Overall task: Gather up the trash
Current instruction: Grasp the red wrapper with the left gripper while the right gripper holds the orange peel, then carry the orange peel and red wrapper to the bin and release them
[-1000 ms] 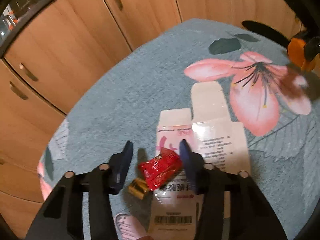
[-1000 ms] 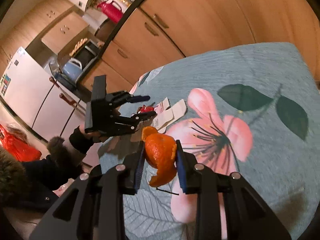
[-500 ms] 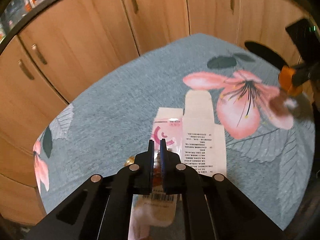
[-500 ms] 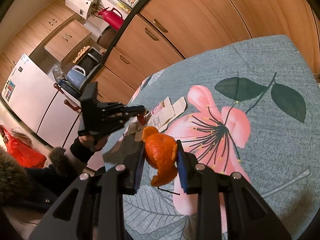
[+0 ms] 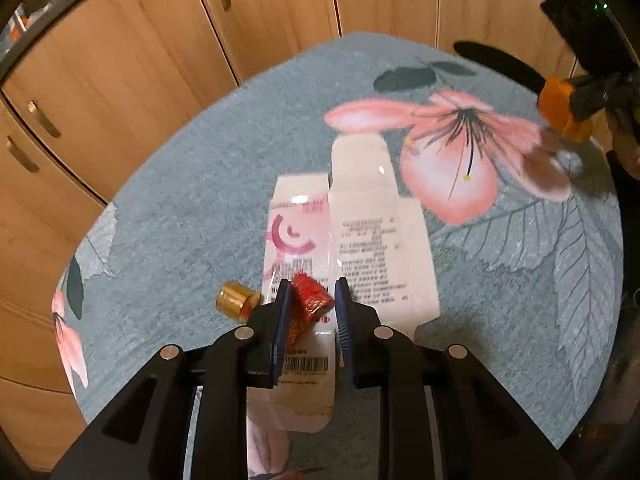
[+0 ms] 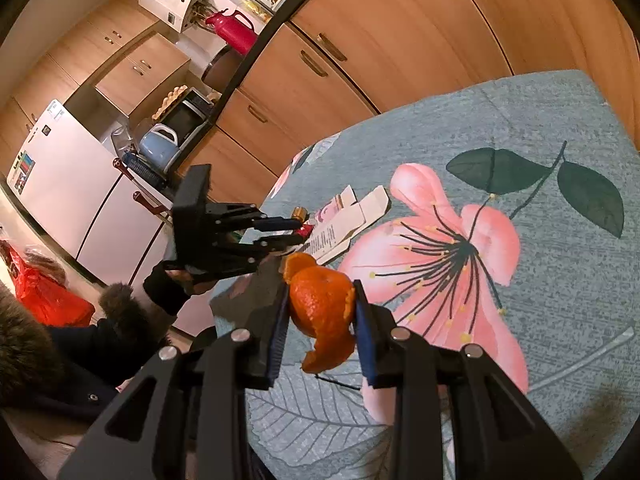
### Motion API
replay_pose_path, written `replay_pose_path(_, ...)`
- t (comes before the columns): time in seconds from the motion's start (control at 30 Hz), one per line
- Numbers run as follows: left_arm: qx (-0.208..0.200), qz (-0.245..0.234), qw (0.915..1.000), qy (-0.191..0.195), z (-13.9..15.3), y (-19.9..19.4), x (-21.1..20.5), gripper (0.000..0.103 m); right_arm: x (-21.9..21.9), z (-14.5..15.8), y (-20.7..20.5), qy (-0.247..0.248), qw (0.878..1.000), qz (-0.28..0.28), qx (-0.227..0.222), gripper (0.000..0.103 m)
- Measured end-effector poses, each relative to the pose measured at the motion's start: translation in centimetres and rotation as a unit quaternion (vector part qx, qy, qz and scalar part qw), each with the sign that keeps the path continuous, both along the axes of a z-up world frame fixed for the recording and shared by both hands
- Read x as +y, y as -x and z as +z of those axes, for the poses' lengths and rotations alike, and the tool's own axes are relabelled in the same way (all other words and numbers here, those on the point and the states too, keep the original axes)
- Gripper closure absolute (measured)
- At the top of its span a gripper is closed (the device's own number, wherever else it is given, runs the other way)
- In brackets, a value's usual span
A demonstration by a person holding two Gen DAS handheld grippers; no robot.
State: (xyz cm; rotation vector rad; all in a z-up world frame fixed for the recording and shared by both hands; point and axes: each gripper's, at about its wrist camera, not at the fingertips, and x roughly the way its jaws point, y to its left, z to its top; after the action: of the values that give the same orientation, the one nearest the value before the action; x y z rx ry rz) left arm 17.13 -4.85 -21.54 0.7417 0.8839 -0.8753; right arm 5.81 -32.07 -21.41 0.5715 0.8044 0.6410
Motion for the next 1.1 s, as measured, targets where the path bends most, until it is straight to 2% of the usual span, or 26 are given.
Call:
replay_pose_path(0.2,-0.037,-0.003,0.9990,-0.025,-0.2,0.9,0.6,0.083,-0.7,-0.1,0.4,-0.005,1.000,-0.003,-0.003,0.072)
replay_pose_path(0.23,-0.048,-0.010,0.9984,-0.028,-0.2,1.2,0.5,0.079,-0.7,-0.1,0.5,-0.004,1.000,-0.002,-0.003,0.072)
replay_pose_path(0.27,-0.055,-0.016,0.9980,-0.028,-0.2,1.4,0.5,0.071,-0.7,-0.1,0.7,-0.003,1.000,-0.002,-0.004,0.072)
replay_pose_path(0.3,-0.056,-0.023,0.9979,-0.024,0.0,1.6,0.5,0.037,-0.7,0.0,0.8,-0.002,1.000,-0.002,-0.005,0.072)
replay_pose_path(0.33,-0.041,-0.030,0.9985,-0.019,0.0,1.8,0.4,0.012,-0.8,0.1,0.9,-0.001,1.000,-0.003,-0.008,0.072)
replay_pose_path(0.37,-0.032,-0.033,0.9988,-0.017,-0.2,1.9,0.3,0.012,-0.8,0.2,1.0,-0.002,1.000,-0.003,-0.008,0.072)
replay_pose_path(0.4,-0.031,-0.032,0.9988,-0.023,-0.6,1.8,0.2,0.008,-0.9,0.3,1.1,-0.002,1.000,-0.005,-0.010,0.072)
replay_pose_path(0.43,-0.034,-0.028,0.9988,-0.022,-0.9,1.9,0.2,0.008,-0.9,0.3,1.2,-0.003,1.000,-0.006,-0.011,0.072)
replay_pose_path(0.5,-0.012,-0.012,0.9998,-0.009,-0.9,1.4,0.5,0.009,-1.1,0.3,1.2,-0.005,1.000,-0.008,-0.010,0.072)
replay_pose_path(0.6,0.026,0.008,0.9993,0.024,-0.7,0.7,1.3,0.022,-1.1,0.2,1.1,-0.005,1.000,-0.007,-0.010,0.072)
replay_pose_path(0.8,0.096,0.045,0.9908,0.085,0.6,-1.2,2.6,0.022,-0.9,0.1,1.3,-0.005,1.000,-0.008,-0.008,0.071)
replay_pose_path(0.87,0.102,0.067,0.9888,0.086,0.3,-1.7,2.7,0.032,-1.0,0.1,1.2,-0.006,1.000,-0.010,-0.006,0.071)
replay_pose_path(0.9,0.105,0.082,0.9873,0.086,-0.1,-2.1,2.8,0.041,-1.0,0.1,1.2,-0.007,1.000,-0.011,-0.005,0.071)
replay_pose_path(1.0,0.139,0.091,0.9784,0.123,0.2,-3.0,3.4,0.044,-0.9,0.1,1.3,-0.005,1.000,-0.011,-0.006,0.071)
replay_pose_path(1.03,0.142,0.096,0.9767,0.130,0.4,-3.1,3.5,0.049,-0.8,0.2,1.3,-0.005,1.000,-0.010,-0.006,0.071)
replay_pose_path(1.07,0.136,0.102,0.9774,0.125,0.4,-3.0,3.5,0.054,-0.8,0.2,1.3,-0.005,1.000,-0.011,-0.007,0.071)
replay_pose_path(1.1,0.118,0.112,0.9804,0.110,0.2,-2.9,3.3,0.062,-0.8,0.2,1.3,-0.005,1.000,-0.012,-0.007,0.071)
